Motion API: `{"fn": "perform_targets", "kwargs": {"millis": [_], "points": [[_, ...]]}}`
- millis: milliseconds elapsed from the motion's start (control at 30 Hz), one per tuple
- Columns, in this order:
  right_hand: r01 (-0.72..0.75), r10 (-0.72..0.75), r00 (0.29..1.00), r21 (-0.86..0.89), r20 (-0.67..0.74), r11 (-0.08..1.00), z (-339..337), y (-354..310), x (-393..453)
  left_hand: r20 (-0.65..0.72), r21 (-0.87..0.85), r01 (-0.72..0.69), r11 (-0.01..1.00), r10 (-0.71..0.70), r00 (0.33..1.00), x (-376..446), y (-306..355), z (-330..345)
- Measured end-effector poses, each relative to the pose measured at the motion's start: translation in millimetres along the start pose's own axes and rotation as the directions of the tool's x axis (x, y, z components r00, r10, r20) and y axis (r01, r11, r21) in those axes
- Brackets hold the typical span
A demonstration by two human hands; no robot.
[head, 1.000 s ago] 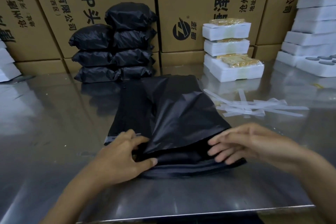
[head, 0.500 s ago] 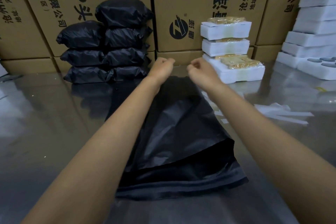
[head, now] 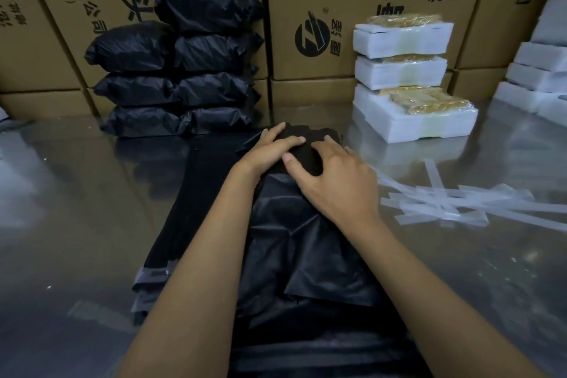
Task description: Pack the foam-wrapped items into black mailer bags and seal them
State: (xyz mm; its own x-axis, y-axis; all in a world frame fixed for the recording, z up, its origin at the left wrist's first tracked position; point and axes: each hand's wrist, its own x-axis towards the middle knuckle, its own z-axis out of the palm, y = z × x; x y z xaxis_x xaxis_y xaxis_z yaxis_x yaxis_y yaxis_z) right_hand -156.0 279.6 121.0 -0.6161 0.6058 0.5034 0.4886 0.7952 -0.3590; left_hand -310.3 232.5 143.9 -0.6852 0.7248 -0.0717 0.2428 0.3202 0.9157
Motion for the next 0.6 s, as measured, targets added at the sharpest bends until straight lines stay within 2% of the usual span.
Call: {"fn": "perform_targets", "kwargs": {"millis": [133,233,300,400,500,600], "points": [[0.043,-0.050,0.998,0.154,0.043,0.987,0,13,-19,-0.043,-0.350,-0.054,0.935,0.042,0.998,-6,-34,0],[0.111,-0.131,0.991,0.371,0.030,0.922,0,28,-31,-0.071,-0.386,-0.063,0.920,0.039,0.997,-7,-42,1],[0.107,-0.134,0.991,0.459,0.027,0.882,0,33,-34,-0.097,-0.409,-0.083,0.909,0.047,0.994,-7,-42,3],[0.054,-0.096,0.994,0.554,0.047,0.831,-1,35,-36,0.015,-0.515,-0.039,0.856,0.055,0.998,-20,-46,4],[-0.034,-0.039,0.993,0.595,0.110,0.803,-2,40,-42,0.095,-0.449,-0.019,0.893,0.069,0.993,-34,-49,4],[-0.123,0.026,0.985,0.574,0.173,0.809,-3,44,-47,0.056,-0.178,-0.008,0.984,0.018,0.998,-48,-47,-2]]}}
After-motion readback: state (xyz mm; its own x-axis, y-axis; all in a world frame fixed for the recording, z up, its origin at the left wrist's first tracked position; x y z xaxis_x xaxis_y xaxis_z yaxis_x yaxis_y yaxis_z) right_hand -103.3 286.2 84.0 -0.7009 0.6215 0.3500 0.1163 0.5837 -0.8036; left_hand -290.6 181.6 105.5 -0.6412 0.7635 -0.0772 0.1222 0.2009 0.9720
